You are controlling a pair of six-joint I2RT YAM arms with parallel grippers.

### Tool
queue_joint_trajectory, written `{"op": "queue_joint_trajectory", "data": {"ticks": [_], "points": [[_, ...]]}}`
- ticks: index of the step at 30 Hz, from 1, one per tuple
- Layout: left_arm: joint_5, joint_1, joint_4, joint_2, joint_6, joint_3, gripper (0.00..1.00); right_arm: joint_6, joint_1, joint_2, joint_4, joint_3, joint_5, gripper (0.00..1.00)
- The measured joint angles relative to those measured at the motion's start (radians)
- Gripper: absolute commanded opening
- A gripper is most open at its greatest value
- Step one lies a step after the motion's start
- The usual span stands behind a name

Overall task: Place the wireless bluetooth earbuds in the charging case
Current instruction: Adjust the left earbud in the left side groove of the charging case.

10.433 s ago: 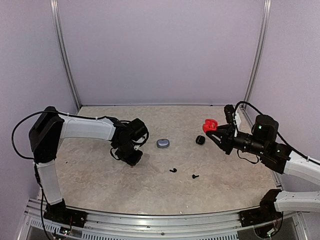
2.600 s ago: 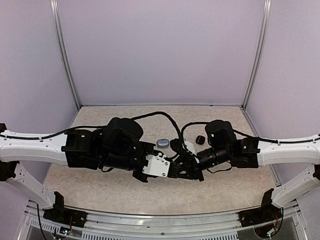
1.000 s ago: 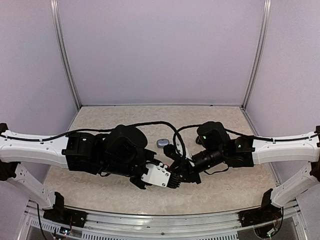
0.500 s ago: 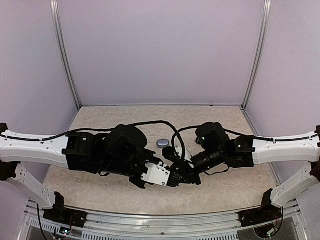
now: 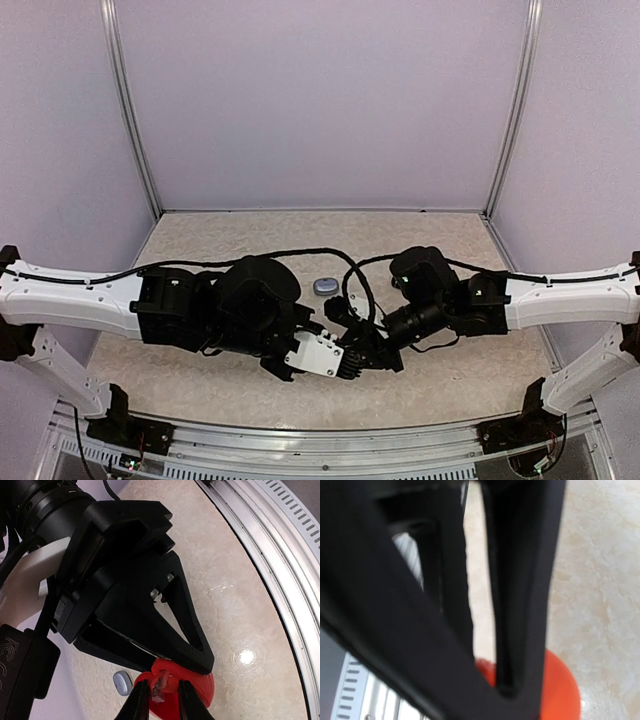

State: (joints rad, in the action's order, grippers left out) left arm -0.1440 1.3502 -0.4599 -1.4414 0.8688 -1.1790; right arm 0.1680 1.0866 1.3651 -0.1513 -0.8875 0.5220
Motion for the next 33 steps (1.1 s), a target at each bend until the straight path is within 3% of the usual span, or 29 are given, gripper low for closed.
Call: {"op": "queue_joint_trajectory", "data": {"ticks": [18, 33], "points": [[-0.032, 0.005, 0.008, -0.012, 0.003, 0.001, 0.0, -0.001, 0.001, 0.0, -0.03, 0.0, -0.012, 0.0], [-0.2, 0.036, 0.159, -0.019, -0.081, 0.023, 0.0, -0.164, -0.05, -0.092, 0.093, 0.074, -0.04, 0.0]]}}
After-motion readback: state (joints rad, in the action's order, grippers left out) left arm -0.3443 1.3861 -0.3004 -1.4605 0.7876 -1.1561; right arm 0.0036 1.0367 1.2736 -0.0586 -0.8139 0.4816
